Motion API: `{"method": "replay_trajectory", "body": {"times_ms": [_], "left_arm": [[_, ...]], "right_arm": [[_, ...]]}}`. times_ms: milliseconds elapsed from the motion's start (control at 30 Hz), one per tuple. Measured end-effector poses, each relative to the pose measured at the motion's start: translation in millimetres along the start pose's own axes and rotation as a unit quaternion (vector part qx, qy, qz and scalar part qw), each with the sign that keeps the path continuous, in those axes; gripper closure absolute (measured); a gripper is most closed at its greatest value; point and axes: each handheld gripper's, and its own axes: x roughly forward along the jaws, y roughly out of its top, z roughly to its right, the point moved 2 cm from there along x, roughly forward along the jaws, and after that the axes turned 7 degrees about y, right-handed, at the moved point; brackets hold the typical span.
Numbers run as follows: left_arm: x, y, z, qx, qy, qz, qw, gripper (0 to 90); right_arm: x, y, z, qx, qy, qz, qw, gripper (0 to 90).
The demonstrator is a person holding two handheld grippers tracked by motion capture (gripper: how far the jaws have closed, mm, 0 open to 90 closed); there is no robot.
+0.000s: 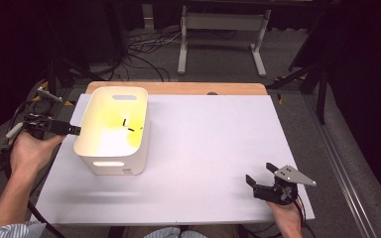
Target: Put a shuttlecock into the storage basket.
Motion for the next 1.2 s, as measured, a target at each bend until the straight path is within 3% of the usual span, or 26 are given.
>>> {"method": "replay_trajectory", "body": {"times_ms": [467,1200], "left_arm": [[-3.9,-3.6,-13.0,-0.018,0.006,0.009,0.9998,39.5],[6.4,-19.5,-17.4,-0.033,0.003,0.008,0.9994,40.4]], "right_arm": [[-0.1,0.0,-0.1,0.000,0.000,0.000,1.0000,11.6],[-0.2,-0.2,-0.3,0.000,0.000,-0.002,1.0000,11.6]]}}
